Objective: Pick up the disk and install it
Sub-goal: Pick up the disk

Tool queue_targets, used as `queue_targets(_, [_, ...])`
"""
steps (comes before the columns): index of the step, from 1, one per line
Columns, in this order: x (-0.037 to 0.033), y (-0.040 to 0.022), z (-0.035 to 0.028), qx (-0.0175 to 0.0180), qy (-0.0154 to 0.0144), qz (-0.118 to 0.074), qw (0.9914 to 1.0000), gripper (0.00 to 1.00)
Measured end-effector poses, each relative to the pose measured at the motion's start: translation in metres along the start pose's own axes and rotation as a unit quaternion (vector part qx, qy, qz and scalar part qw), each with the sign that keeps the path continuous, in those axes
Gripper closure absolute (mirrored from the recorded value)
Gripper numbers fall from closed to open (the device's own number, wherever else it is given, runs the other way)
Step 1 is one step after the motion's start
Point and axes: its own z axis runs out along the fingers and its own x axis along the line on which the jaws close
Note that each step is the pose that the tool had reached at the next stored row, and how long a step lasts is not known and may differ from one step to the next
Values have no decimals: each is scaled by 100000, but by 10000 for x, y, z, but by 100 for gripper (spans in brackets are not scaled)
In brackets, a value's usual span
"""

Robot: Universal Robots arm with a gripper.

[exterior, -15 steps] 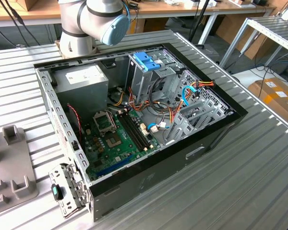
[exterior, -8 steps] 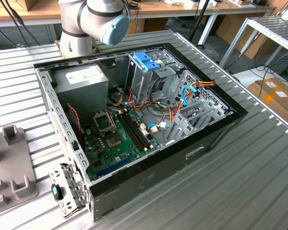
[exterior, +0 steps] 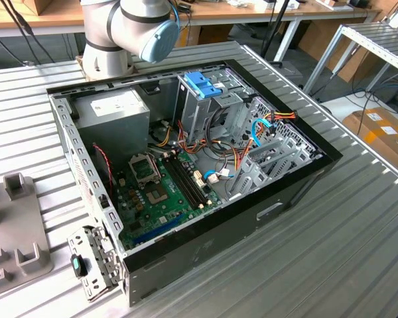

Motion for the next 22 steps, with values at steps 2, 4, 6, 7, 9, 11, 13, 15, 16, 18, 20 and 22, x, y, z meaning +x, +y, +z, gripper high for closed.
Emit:
queue_targets(2, [0,0,-4,-4,4,0,100000,65])
queue_targets(4, [0,-1,-26,-2,7,-5,100000,65])
queue_targets(6, [0,-2,-41,-3,9,-4,100000,65])
queue_targets(7, [0,-2,-51,-6,12,-2,100000,65])
queue_targets(9, [0,-3,-64,0,8,-2,100000,65])
queue_targets(11, [0,-3,-64,5,6,-4,100000,65])
queue_targets(13, [0,-2,-66,1,7,-2,100000,65])
queue_targets(15, [0,-3,-67,0,9,-2,100000,65])
queue_targets(16, [0,-3,-67,2,7,-1,100000,65])
queue_targets(18, [0,-3,-67,1,6,-3,100000,65])
queue_targets(20, [-1,-5,-66,6,6,3,100000,65])
queue_targets(22, [-1,-15,-67,-6,9,-4,100000,65])
